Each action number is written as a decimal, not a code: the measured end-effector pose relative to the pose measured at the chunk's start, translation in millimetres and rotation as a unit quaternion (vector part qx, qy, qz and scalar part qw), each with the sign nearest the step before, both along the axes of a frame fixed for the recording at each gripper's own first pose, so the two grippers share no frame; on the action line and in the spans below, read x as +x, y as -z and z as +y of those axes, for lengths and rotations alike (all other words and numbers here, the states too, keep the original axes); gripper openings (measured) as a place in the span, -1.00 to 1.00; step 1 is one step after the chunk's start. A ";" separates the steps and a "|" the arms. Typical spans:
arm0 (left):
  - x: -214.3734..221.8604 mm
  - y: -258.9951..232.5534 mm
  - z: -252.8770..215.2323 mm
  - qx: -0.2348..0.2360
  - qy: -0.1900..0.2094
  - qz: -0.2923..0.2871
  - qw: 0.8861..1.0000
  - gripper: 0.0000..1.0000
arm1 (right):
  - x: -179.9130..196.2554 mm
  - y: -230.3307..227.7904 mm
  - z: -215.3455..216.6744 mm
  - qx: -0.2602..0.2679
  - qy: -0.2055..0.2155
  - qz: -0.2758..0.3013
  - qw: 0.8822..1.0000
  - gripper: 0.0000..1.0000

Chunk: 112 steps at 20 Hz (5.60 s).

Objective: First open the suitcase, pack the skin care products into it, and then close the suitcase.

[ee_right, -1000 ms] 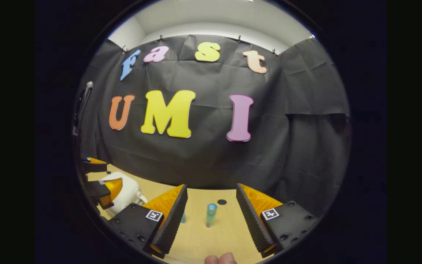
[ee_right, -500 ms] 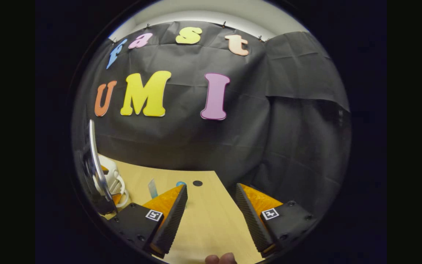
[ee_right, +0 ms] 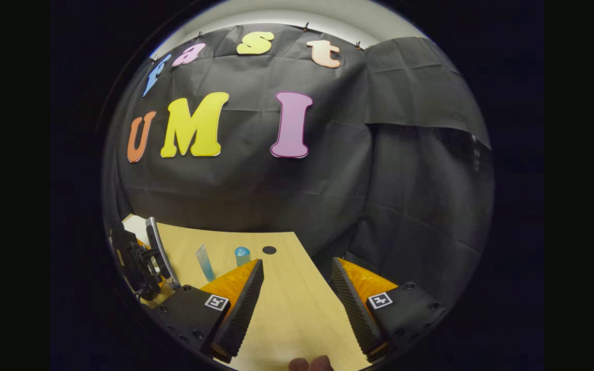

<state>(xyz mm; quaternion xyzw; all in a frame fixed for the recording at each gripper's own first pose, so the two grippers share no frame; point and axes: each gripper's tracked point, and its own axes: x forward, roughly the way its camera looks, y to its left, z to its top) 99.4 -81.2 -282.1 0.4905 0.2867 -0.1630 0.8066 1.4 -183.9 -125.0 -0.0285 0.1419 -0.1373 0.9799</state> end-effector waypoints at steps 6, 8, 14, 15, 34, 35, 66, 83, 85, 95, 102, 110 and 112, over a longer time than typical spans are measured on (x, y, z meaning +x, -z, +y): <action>-2.5 8.5 0.8 0.012 -0.012 0.028 0.999 -0.37 | 1.7 -3.0 11.5 -0.002 -0.016 -0.004 1.000 0.58; -1.4 -5.6 -3.1 -0.017 -0.010 0.011 1.000 -0.55 | 0.5 -5.9 13.4 -0.007 -0.019 -0.004 1.000 0.58; -6.7 -108.9 24.0 -0.140 -0.061 -0.114 0.982 -0.79 | 8.4 -32.3 44.7 -0.012 -0.047 -0.022 0.999 0.58; -8.2 -131.4 35.2 -0.161 -0.072 -0.140 0.974 -0.81 | 11.3 -37.7 55.9 -0.013 -0.057 -0.026 0.998 0.58; 44.0 -5.7 471.8 -0.474 -0.434 -0.145 0.752 -0.84 | 12.6 -37.6 200.3 -0.067 -0.160 0.019 0.985 0.58; 49.9 15.5 467.5 -0.479 -0.445 -0.129 0.746 -0.84 | 10.2 -35.9 198.5 -0.072 -0.158 0.023 0.984 0.58; 17.7 -164.2 -51.8 -0.475 -0.177 -0.155 0.848 1.00 | 18.7 -4.7 51.0 -0.002 -0.126 0.003 0.992 0.58; 114.0 15.2 -193.5 -0.461 -0.157 -0.009 0.873 1.00 | -11.3 39.1 -73.1 -0.028 -0.044 0.089 0.995 0.58; 124.5 29.7 -199.4 -0.462 -0.165 0.000 0.872 1.00 | -14.2 46.4 -77.5 -0.028 -0.040 0.101 0.994 0.58; 141.5 68.2 -213.4 -0.442 -0.183 0.036 0.877 0.79 | -11.3 51.8 -80.0 -0.016 -0.029 0.104 0.994 0.58; 145.4 69.1 -210.6 -0.438 -0.179 0.049 0.880 -0.21 | -2.7 56.5 -71.1 -0.011 -0.037 0.105 0.994 0.58; 88.5 -5.3 -170.0 -0.482 -0.213 0.043 0.849 -0.23 | 70.4 91.6 0.1 0.040 -0.115 0.084 0.989 0.56; 70.6 -20.6 -153.2 -0.484 -0.223 0.039 0.845 -0.23 | 94.6 108.4 22.6 0.061 -0.137 0.084 0.985 0.58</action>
